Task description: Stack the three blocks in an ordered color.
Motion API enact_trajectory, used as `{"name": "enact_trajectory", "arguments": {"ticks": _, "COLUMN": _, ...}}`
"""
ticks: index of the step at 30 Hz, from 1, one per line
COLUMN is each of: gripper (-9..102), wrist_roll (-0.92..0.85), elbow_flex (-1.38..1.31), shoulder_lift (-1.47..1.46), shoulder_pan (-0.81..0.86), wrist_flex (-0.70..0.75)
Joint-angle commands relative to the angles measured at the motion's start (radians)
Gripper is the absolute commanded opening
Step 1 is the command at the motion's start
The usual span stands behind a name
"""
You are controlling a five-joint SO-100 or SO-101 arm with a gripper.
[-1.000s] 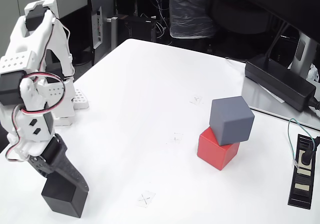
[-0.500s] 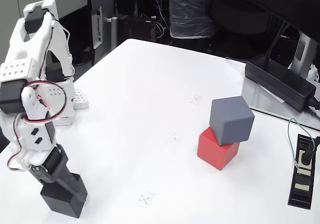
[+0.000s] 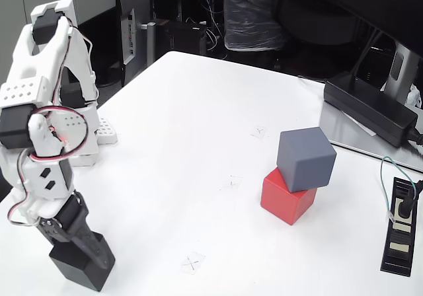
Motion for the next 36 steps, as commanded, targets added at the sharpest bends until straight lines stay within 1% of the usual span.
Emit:
{"name": "enact_trajectory", "arguments": {"ticks": 1, "gripper": 21, "wrist_roll": -0.014, "elbow_flex": -0.017, "shoulder_lift": 0.081, "shoulder_pan": -0.009, "wrist_flex": 0.061}}
{"name": "enact_trajectory", "arguments": {"ticks": 3, "gripper": 21, "wrist_roll": -0.015, "elbow_flex": -0.018, "shoulder_lift": 0.147, "shoulder_pan": -0.015, "wrist_flex": 0.124}}
{"name": "enact_trajectory", "arguments": {"ticks": 6, "gripper": 21, "wrist_roll": -0.015, "elbow_flex": -0.048, "shoulder_lift": 0.221, "shoulder_pan": -0.077, "wrist_flex": 0.218}}
{"name": "enact_trajectory", "arguments": {"ticks": 13, "gripper": 21, "wrist_roll": -0.002, "elbow_flex": -0.259, "shoulder_lift": 0.241, "shoulder_pan": -0.202, "wrist_flex": 0.4}}
{"name": "enact_trajectory", "arguments": {"ticks": 15, "gripper": 21, "wrist_roll": 0.02, "elbow_flex": -0.328, "shoulder_lift": 0.239, "shoulder_pan": -0.229, "wrist_flex": 0.402}}
{"name": "enact_trajectory", "arguments": {"ticks": 19, "gripper": 21, "wrist_roll": 0.14, "elbow_flex": -0.453, "shoulder_lift": 0.239, "shoulder_pan": -0.293, "wrist_flex": 0.399}}
{"name": "enact_trajectory", "arguments": {"ticks": 23, "gripper": 21, "wrist_roll": 0.227, "elbow_flex": -0.577, "shoulder_lift": 0.239, "shoulder_pan": -0.393, "wrist_flex": 0.399}}
{"name": "enact_trajectory", "arguments": {"ticks": 31, "gripper": 21, "wrist_roll": 0.333, "elbow_flex": -0.792, "shoulder_lift": 0.239, "shoulder_pan": -0.575, "wrist_flex": 0.399}}
{"name": "enact_trajectory", "arguments": {"ticks": 36, "gripper": 21, "wrist_roll": 0.334, "elbow_flex": -0.876, "shoulder_lift": 0.241, "shoulder_pan": -0.71, "wrist_flex": 0.397}}
